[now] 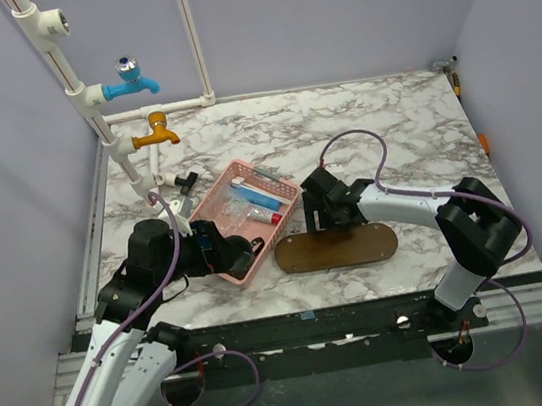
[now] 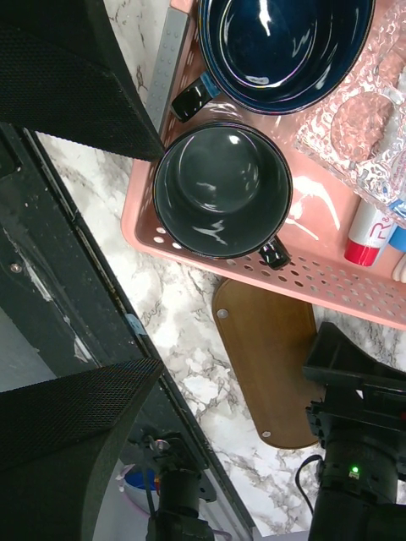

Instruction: Prepare toiletry sets of a toothbrush and toothpaste on the tray

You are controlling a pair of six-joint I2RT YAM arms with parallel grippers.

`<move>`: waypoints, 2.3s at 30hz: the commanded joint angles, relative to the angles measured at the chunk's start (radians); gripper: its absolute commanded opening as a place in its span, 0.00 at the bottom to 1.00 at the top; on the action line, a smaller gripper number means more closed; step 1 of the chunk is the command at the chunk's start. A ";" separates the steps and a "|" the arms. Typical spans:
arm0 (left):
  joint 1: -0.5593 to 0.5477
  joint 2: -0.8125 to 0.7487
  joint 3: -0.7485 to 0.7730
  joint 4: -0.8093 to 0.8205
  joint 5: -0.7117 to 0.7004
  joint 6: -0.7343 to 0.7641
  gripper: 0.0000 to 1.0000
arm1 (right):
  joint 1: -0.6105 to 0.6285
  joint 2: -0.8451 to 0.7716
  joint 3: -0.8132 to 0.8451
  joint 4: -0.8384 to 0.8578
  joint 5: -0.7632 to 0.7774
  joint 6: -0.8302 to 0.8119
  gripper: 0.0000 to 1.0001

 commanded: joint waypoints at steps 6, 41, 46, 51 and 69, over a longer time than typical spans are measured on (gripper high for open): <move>-0.004 -0.015 -0.014 0.009 -0.013 -0.004 0.99 | 0.051 -0.022 0.001 -0.065 0.044 0.048 0.89; -0.043 -0.040 -0.015 -0.006 -0.103 -0.034 0.99 | 0.124 -0.024 0.339 -0.176 0.136 -0.222 0.91; -0.043 -0.005 -0.008 -0.017 -0.122 -0.037 0.99 | 0.068 0.089 0.505 -0.163 0.044 -0.355 0.89; -0.043 -0.015 -0.012 -0.016 -0.130 -0.040 0.99 | -0.006 0.195 0.623 -0.146 -0.071 -0.456 0.85; -0.043 -0.034 -0.019 -0.005 -0.138 -0.042 0.99 | -0.031 0.360 0.718 -0.034 -0.282 -0.625 0.74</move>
